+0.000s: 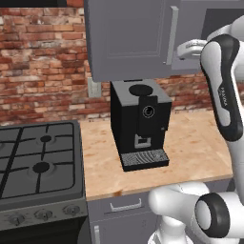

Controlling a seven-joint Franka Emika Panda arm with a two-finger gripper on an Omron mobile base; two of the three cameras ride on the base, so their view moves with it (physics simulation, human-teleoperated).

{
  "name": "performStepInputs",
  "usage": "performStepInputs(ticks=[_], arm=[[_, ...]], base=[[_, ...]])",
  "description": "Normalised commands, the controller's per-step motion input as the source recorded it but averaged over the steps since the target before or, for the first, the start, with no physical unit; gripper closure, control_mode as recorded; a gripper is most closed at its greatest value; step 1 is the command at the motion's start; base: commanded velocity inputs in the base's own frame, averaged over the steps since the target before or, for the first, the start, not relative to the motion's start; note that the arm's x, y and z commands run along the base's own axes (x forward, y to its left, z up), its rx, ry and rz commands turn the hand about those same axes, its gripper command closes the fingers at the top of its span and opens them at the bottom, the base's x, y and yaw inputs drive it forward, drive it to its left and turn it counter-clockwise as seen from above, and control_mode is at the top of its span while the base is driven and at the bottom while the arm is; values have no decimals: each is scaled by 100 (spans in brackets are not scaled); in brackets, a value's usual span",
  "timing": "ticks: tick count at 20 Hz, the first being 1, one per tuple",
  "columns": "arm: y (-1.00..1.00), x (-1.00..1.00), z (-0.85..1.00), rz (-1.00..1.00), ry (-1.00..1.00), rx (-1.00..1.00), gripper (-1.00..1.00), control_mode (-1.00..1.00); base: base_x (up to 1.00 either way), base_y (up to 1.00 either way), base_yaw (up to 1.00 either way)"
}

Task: Open the cabinet. Pick the spray and place it next to the sink. Then close the cabinet.

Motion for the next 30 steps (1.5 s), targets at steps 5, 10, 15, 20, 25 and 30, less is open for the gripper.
performStepInputs(ticks=[5, 10, 15, 20, 25, 30], arm=[[24, 33, 0, 0, 0, -8, -100, -100], [13, 46, 0, 0, 0, -9, -100, -100], [0, 33, 0, 0, 0, -8, -100, -100], [0, 31, 0, 0, 0, -9, -100, -100], [0, 21, 0, 0, 0, -2, -100, -100], [0, 12, 0, -4, 0, 0, -100, -100]], base=[[0, 0, 0], [0, 0, 0], [0, 0, 0], [0, 0, 0], [0, 0, 0], [0, 0, 0]])
